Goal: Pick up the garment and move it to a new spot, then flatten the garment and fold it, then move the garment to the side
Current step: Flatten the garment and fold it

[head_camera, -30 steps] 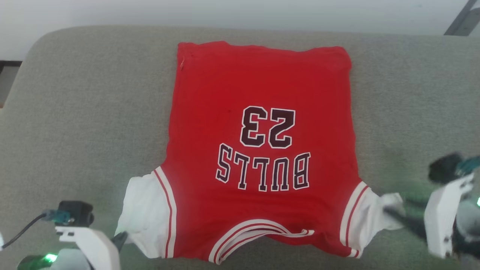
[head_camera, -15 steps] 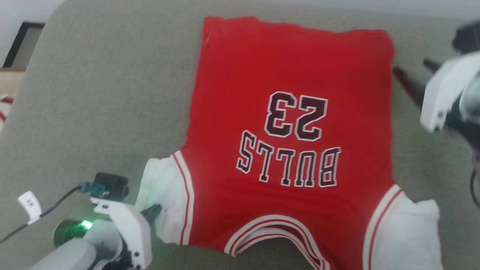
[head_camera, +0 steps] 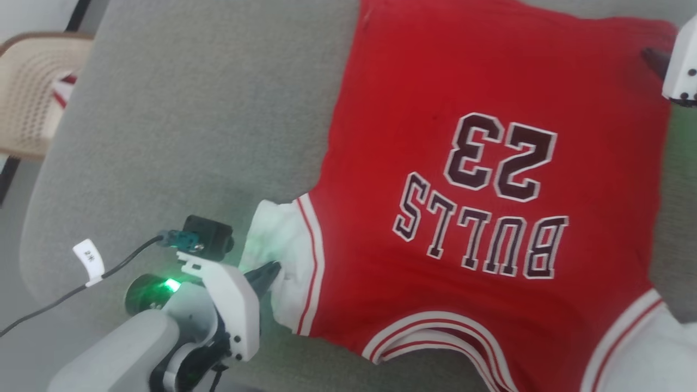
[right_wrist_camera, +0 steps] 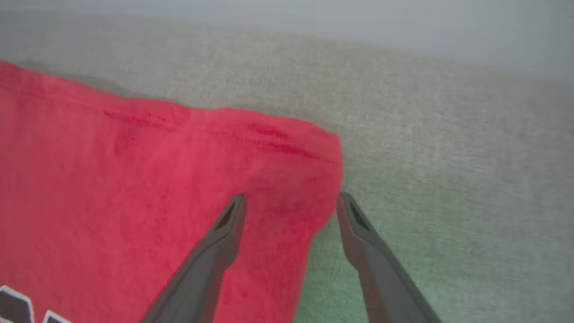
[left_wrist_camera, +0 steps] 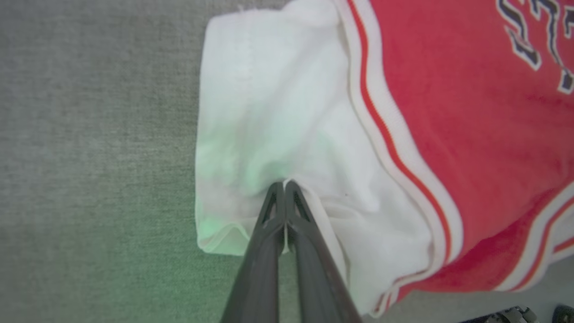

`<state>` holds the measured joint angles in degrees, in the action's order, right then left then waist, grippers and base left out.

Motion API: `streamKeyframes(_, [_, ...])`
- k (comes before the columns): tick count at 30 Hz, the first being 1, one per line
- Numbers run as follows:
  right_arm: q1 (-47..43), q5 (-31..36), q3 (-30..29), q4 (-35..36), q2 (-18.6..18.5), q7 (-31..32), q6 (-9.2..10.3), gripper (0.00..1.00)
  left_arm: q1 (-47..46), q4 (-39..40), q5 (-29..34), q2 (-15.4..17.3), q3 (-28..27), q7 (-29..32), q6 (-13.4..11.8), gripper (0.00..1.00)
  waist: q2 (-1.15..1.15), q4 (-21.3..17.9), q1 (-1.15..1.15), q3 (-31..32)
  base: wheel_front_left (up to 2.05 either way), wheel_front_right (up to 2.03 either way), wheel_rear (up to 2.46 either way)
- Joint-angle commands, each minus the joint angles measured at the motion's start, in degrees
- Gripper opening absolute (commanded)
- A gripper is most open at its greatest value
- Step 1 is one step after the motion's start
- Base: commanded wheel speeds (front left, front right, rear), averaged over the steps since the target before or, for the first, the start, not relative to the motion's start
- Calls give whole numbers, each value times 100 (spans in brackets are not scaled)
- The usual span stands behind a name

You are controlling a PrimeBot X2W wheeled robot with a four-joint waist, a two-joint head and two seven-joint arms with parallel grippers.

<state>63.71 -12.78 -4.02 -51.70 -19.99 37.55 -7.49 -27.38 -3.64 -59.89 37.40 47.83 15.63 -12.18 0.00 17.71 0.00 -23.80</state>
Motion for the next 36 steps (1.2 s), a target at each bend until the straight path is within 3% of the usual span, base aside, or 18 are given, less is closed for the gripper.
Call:
streamKeyframes(1, [89, 97, -67, -137, 5, 51, -1, 100, -77, -62, 44, -61, 39, 21, 40, 0, 0, 143, 0, -134, 0, 0, 0])
streamKeyframes(8, [308, 975, -723, -1413, -30, 647, 4, 97, -285, -418, 64, -379, 144, -11, 231, 0, 0, 358, 0, -297, 0, 0, 0])
streamKeyframes(9, [303, 1042, -809, -1531, 0, 728, 2, 34, -294, -469, 47, -402, 144, -14, 249, 0, 0, 368, 0, -299, 0, 0, 0])
streamKeyframes(10, [305, 1137, -832, -1607, 42, 796, 1, 12, -309, -513, 42, -418, 144, -15, 262, 0, 0, 370, 0, -296, 0, 0, 0])
streamKeyframes(11, [331, 1213, -820, -1639, 81, 802, 0, 0, -319, -560, 41, -426, 137, -29, 278, 0, 0, 366, 0, -288, 0, 0, 0])
streamKeyframes(18, [496, 1406, -804, -1663, 247, 644, 0, 0, -165, -756, -68, -266, 17, -89, 235, 0, 0, 125, 0, -22, 0, 0, 0])
streamKeyframes(22, [421, 1032, -239, -1589, 610, 604, -2, 0, -10, -721, -179, -73, -95, -141, 161, 0, 0, -223, 0, 274, 0, 0, 0])
streamKeyframes(27, [11, 346, 593, -1122, 728, 562, -1, 0, 180, -622, -268, 153, -201, -168, 62, 0, 0, -590, 0, 582, 0, 0, 0])
streamKeyframes(29, [-263, -92, 970, -725, 769, 614, -1, 0, 261, -564, -295, 246, -249, -181, 15, 0, 0, -730, 0, 672, 0, 0, 0])
streamKeyframes(32, [-1033, -942, 1615, 400, 434, 820, 0, 0, 409, -449, -336, 401, -305, -185, -81, 0, 0, -953, 0, 823, 0, 0, 0])
streamKeyframes(36, [-1948, -1635, 1860, 1737, -40, 1175, 0, 0, 530, -337, -361, 544, -354, -217, -168, 0, 0, -1124, 0, 925, 0, 0, 0])
